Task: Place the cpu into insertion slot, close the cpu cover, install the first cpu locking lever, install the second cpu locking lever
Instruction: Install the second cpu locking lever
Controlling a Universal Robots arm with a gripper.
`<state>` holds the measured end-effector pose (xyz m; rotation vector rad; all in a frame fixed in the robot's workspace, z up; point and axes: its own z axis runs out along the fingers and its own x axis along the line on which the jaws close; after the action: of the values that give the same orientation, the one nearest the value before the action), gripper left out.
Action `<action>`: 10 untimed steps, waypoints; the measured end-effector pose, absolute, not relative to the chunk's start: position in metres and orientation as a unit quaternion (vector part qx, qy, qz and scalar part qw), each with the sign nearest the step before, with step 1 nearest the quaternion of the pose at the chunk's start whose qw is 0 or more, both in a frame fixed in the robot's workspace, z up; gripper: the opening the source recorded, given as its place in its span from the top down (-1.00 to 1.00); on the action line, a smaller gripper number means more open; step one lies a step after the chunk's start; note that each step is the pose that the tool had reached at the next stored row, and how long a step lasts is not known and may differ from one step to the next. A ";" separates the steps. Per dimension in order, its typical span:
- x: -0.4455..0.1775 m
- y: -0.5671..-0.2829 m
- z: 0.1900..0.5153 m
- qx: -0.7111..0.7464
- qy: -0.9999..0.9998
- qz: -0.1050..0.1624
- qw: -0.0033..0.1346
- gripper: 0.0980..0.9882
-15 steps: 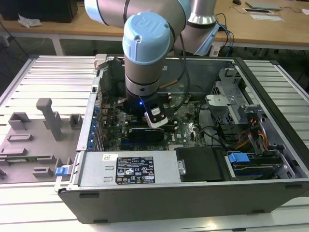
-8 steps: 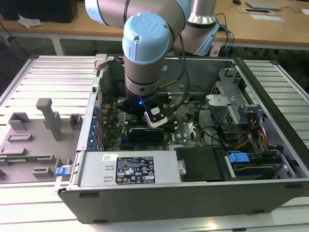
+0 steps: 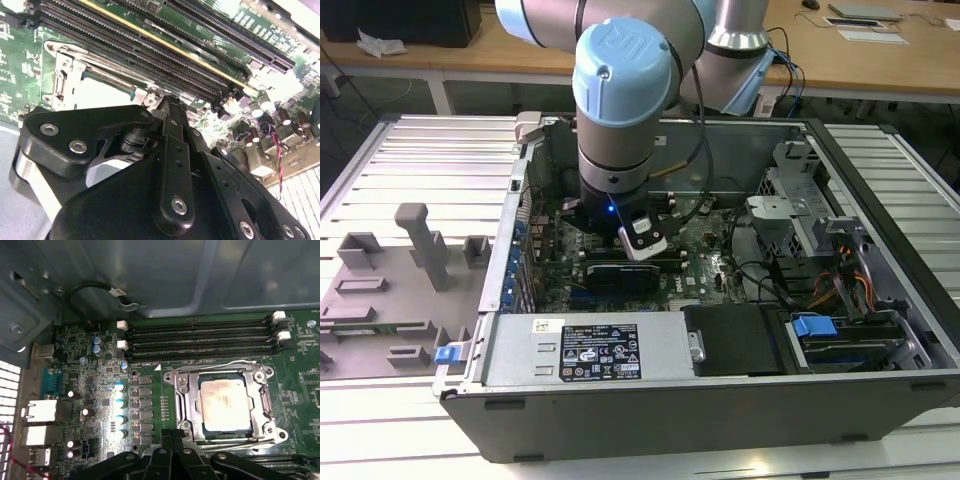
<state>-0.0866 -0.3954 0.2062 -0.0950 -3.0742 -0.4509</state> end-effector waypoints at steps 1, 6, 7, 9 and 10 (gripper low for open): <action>-0.087 -0.395 0.208 -0.031 -0.989 -0.145 0.017 0.98; -0.086 -0.395 0.223 -0.031 -0.989 -0.145 0.017 0.98; -0.085 -0.395 0.225 -0.031 -0.989 -0.145 0.016 0.98; -0.082 -0.395 0.225 -0.031 -0.989 -0.145 0.017 0.98; -0.073 -0.395 0.225 -0.031 -0.989 -0.145 0.017 0.98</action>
<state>-0.0731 -0.3952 0.2248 -0.0951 -3.0725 -0.4505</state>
